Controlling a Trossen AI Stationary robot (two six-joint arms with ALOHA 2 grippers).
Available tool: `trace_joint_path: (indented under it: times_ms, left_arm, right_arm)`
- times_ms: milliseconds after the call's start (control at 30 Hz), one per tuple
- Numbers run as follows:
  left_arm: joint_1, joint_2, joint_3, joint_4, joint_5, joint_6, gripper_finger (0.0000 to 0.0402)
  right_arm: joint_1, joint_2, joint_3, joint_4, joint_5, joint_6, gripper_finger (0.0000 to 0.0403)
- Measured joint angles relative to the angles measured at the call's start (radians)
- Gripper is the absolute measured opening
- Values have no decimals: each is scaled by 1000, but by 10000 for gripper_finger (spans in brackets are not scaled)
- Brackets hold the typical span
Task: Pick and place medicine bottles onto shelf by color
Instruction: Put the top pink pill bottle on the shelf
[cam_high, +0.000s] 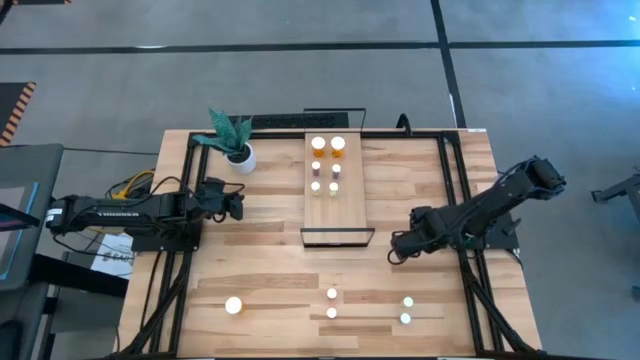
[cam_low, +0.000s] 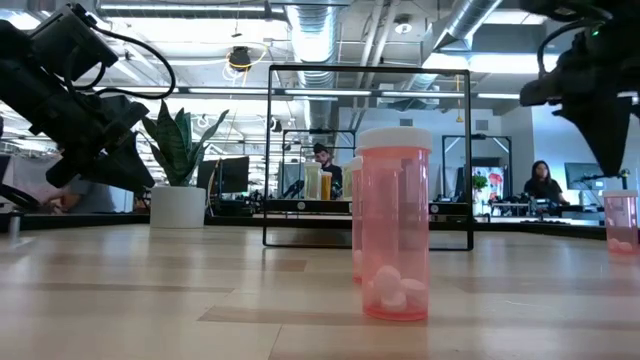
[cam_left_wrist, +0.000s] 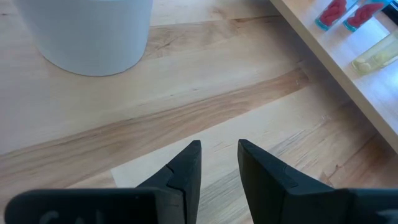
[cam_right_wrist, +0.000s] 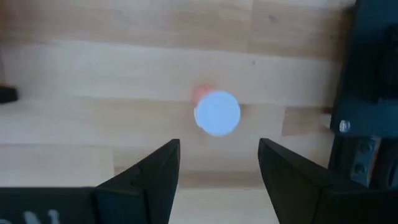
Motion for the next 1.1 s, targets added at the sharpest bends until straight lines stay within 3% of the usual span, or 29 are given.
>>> trace_joint_path:
  times_ms: [433,767,1100]
  left_arm:
    - [0,0,0,0,0,0,91]
    - [0,0,0,1,0,0,91]
    - [0,0,0,0,0,0,91]
  right_arm:
    - [-67,7,-12,-9,35,-73,240]
    - [-135,-95,-153,147,14,-181,240]
    - [-137,-106,-224,250,-28,-232,240]
